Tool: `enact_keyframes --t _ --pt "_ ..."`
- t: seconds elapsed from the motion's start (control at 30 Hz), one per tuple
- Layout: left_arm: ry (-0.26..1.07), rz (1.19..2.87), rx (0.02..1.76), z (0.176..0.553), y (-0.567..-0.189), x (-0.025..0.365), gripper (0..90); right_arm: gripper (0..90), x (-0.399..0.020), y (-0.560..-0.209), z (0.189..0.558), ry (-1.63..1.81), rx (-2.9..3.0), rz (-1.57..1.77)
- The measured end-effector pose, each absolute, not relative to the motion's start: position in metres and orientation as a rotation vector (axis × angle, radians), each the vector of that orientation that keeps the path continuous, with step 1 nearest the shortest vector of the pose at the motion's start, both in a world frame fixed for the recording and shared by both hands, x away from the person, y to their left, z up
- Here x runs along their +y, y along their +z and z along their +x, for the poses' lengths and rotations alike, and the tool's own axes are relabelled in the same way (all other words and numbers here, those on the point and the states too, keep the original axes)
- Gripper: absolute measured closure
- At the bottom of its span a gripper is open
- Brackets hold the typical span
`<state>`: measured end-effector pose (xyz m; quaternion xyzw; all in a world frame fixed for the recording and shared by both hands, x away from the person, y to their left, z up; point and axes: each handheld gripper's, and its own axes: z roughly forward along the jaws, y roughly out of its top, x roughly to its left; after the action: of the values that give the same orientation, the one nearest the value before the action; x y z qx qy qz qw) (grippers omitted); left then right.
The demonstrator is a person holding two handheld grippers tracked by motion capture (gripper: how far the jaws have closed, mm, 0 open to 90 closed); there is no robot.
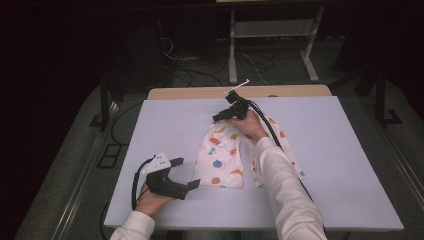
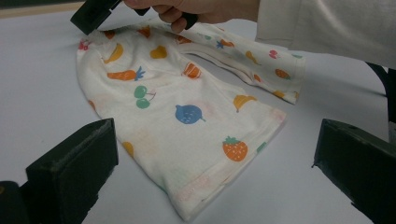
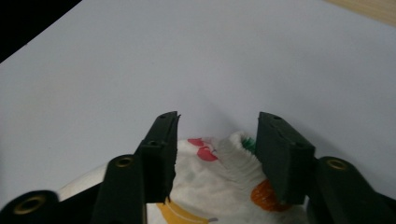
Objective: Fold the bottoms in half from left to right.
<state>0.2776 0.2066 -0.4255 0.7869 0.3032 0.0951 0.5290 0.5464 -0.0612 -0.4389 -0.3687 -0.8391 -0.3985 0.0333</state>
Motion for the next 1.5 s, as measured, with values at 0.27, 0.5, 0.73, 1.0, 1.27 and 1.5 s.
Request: enact_keyframes --t 0.27,0.5,0.73,1.0,1.27,1.5 --pt "0.224 1.882 0.726 0.278 -0.426 0.206 0.0 70.7 -0.059 -0.438 0.545 -1.175 -2.612 -1.168" --pt "0.227 1.880 0.722 0.277 -0.425 0.206 0.0 81.1 -0.054 -0.440 0.544 -1.144 -2.630 -1.257" --pt "0.210 1.883 0.723 0.276 -0.427 0.203 0.0 88.3 -0.056 -0.439 0.542 -1.141 -2.605 -1.279" --pt "0.204 1.918 0.738 0.278 -0.424 0.199 0.0 88.4 -0.057 -0.435 0.532 -1.164 -2.611 -1.301" --pt "0.234 1.935 0.767 0.283 -0.413 0.199 0.0 88.3 -0.058 -0.429 0.523 -1.172 -2.620 -1.297" --pt "0.219 1.966 0.814 0.291 -0.413 0.199 0.0 88.3 -0.063 -0.422 0.520 -1.222 -2.613 -1.300"
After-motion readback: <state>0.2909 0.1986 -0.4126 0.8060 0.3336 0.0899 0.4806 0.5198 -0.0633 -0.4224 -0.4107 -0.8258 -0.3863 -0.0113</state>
